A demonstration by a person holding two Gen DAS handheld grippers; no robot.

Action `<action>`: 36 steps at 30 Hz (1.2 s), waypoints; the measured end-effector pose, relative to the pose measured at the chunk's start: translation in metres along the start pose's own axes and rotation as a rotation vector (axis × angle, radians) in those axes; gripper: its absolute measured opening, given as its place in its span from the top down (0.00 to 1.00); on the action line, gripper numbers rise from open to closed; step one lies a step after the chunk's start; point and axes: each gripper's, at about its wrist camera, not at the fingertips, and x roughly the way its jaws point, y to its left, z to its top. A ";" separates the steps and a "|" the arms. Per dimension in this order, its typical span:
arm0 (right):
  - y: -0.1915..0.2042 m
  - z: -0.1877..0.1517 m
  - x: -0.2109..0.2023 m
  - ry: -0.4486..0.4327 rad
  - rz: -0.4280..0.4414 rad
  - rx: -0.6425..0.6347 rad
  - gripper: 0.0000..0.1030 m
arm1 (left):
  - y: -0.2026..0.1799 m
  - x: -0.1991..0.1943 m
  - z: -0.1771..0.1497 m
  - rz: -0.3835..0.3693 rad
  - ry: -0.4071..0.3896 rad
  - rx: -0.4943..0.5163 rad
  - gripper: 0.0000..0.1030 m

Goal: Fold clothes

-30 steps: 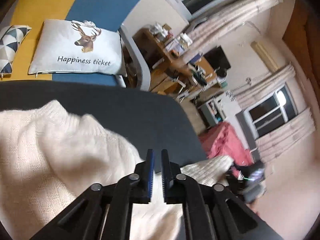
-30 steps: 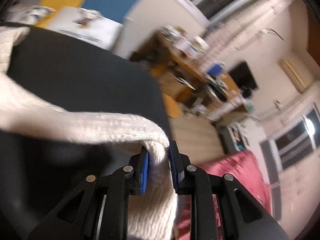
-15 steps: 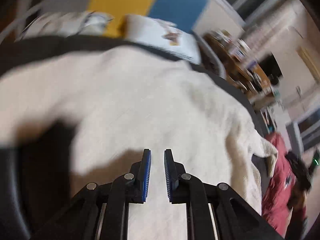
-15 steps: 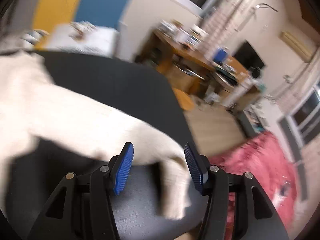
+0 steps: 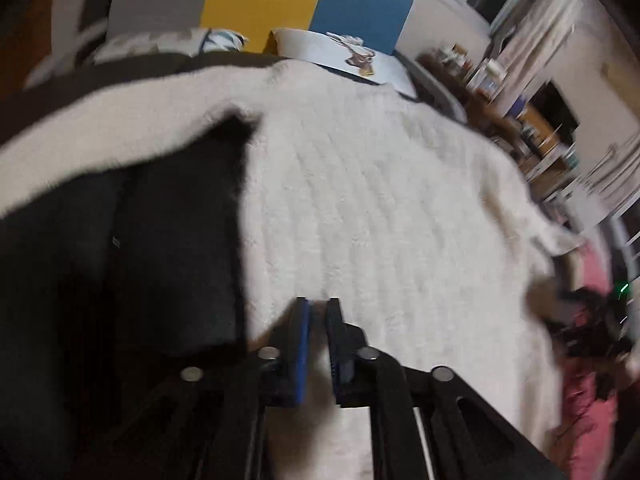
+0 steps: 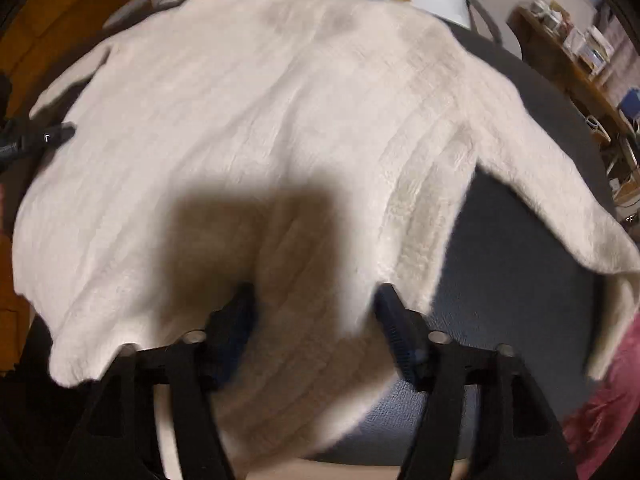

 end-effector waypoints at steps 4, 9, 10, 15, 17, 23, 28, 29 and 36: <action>-0.040 -0.005 0.008 0.023 0.000 0.101 0.00 | 0.000 0.005 0.010 0.049 0.005 0.026 0.94; -0.050 -0.003 -0.010 -0.019 0.050 0.160 0.00 | -0.004 0.000 0.020 0.187 0.018 0.031 0.94; -0.047 -0.006 -0.024 -0.053 0.084 0.158 0.00 | -0.006 -0.006 0.020 0.207 0.015 0.017 0.93; -0.051 -0.033 -0.074 -0.175 0.383 0.270 0.00 | -0.028 -0.035 -0.015 0.039 -0.027 0.072 0.85; -0.055 -0.044 -0.075 -0.195 0.541 0.373 0.00 | -0.035 -0.031 -0.030 0.076 -0.013 0.118 0.85; -0.059 -0.074 -0.057 -0.154 0.458 0.536 0.00 | -0.024 -0.027 -0.057 0.077 -0.006 0.124 0.85; -0.058 -0.084 -0.041 -0.226 0.507 0.609 0.00 | -0.021 -0.030 -0.064 0.070 -0.006 0.105 0.85; -0.053 -0.084 -0.042 -0.233 0.483 0.592 0.01 | -0.022 -0.031 -0.066 0.077 -0.008 0.110 0.85; -0.028 -0.074 -0.038 -0.174 0.291 0.438 0.94 | -0.026 -0.031 -0.067 0.129 -0.032 0.098 0.84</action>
